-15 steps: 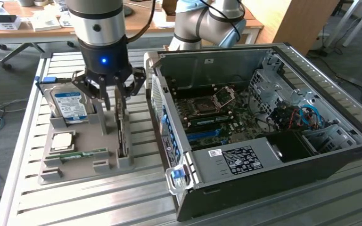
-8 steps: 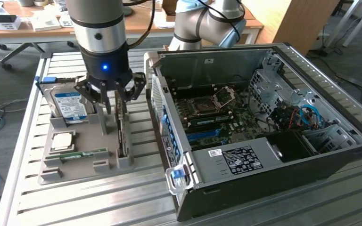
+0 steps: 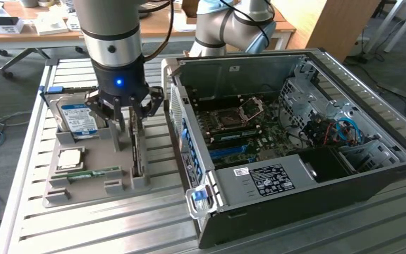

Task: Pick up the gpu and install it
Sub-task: 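Pick up the gpu and move the gpu toward the slot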

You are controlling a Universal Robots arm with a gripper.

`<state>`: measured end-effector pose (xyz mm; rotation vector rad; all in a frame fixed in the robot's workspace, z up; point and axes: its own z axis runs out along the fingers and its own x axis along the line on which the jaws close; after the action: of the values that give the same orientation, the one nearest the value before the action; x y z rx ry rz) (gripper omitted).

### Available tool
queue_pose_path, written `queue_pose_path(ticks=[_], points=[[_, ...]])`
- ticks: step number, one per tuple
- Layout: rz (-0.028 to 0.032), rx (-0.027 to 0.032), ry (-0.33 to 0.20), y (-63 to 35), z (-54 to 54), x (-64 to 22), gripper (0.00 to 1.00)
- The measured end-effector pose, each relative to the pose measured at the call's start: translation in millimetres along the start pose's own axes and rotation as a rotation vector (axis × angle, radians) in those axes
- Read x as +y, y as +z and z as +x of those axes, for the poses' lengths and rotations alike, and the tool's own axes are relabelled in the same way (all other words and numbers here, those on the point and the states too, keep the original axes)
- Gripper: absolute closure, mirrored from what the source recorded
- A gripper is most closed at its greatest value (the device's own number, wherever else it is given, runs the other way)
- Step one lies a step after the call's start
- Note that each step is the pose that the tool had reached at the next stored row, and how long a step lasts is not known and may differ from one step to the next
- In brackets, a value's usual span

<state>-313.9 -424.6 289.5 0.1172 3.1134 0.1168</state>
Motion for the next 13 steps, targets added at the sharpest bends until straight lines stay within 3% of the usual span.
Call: queue_pose_path(ticks=[13], points=[[0.0000, 0.0000, 0.000, 18.6, 0.4, -1.4, 0.59]])
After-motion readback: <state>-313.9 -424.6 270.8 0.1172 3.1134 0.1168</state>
